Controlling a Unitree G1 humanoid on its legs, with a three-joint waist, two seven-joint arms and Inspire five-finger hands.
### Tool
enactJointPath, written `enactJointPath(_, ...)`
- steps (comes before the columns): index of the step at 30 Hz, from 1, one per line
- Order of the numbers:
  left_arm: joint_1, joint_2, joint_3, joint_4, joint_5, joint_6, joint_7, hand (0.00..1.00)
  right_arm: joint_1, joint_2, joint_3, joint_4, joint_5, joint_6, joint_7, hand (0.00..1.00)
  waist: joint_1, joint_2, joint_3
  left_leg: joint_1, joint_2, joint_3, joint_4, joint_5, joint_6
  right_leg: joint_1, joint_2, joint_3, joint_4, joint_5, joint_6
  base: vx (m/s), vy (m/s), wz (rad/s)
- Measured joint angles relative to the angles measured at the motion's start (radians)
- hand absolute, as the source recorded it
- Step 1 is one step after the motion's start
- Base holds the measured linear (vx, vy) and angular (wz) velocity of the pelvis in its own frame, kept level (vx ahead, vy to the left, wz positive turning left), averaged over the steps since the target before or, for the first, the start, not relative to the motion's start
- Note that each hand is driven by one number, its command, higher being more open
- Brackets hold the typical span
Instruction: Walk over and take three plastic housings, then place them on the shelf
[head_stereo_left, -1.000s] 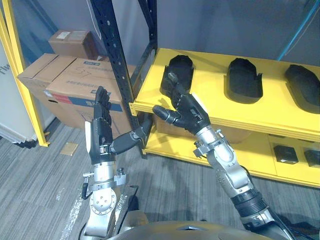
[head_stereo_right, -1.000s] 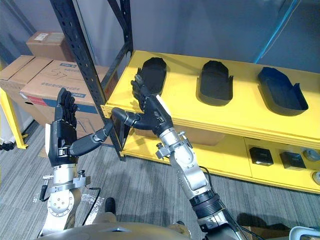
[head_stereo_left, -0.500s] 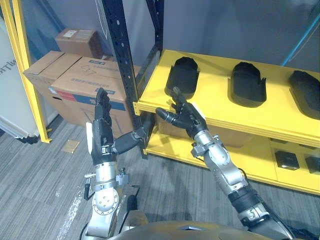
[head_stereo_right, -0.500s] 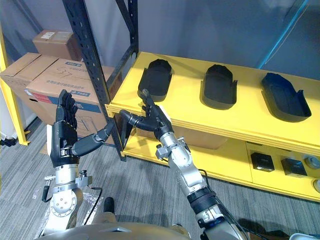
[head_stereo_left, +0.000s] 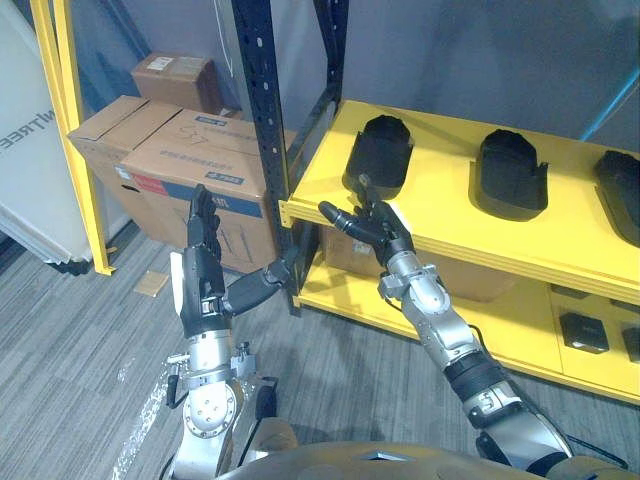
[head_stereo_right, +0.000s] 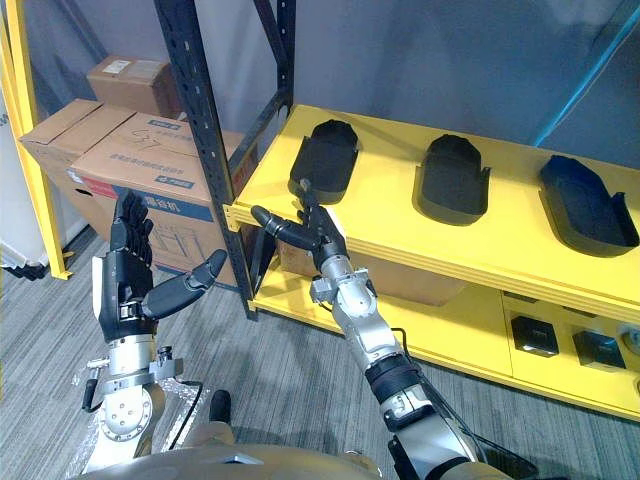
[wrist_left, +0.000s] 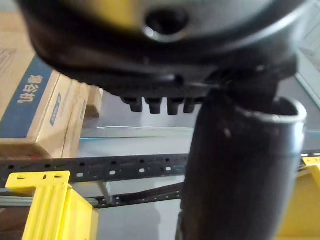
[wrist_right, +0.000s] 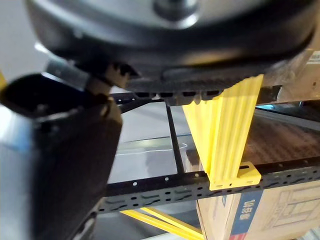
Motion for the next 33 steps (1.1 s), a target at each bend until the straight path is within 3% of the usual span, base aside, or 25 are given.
enactJointPath(9, 0.003, -0.001, -0.005, 0.001, 0.0, 0.0, 0.009, 1.0, -0.061, 0.002, -0.009, 0.104, -0.002, -0.02, -0.044, 1.0, 0.005, 0.033, 0.001, 0.001, -0.002, -0.016, -0.002, 0.003, 0.003, 0.013, 0.001, -0.017, 0.0, -0.001, 0.001, -0.02, -0.003, 0.05)
enactJointPath(25, 0.0, 0.017, -0.025, 0.14, -0.044, 0.067, 0.006, 1.0, -0.142, 0.01, -0.069, 0.22, -0.003, -0.034, -0.088, 1.0, 0.035, 0.025, 0.002, -0.002, -0.002, -0.021, 0.0, -0.001, 0.01, 0.032, 0.006, -0.021, -0.02, 0.008, 0.011, 0.0, 0.0, 0.0)
enactJointPath(33, -0.008, 0.009, 0.066, 0.42, -0.044, 0.121, 0.007, 1.0, -0.17, 0.01, -0.097, 0.253, -0.003, -0.034, -0.079, 1.0, 0.038, 0.013, 0.004, 0.0, 0.003, -0.015, -0.002, -0.003, 0.012, 0.035, 0.011, -0.018, -0.03, 0.009, 0.011, 0.0, -0.002, -0.01)
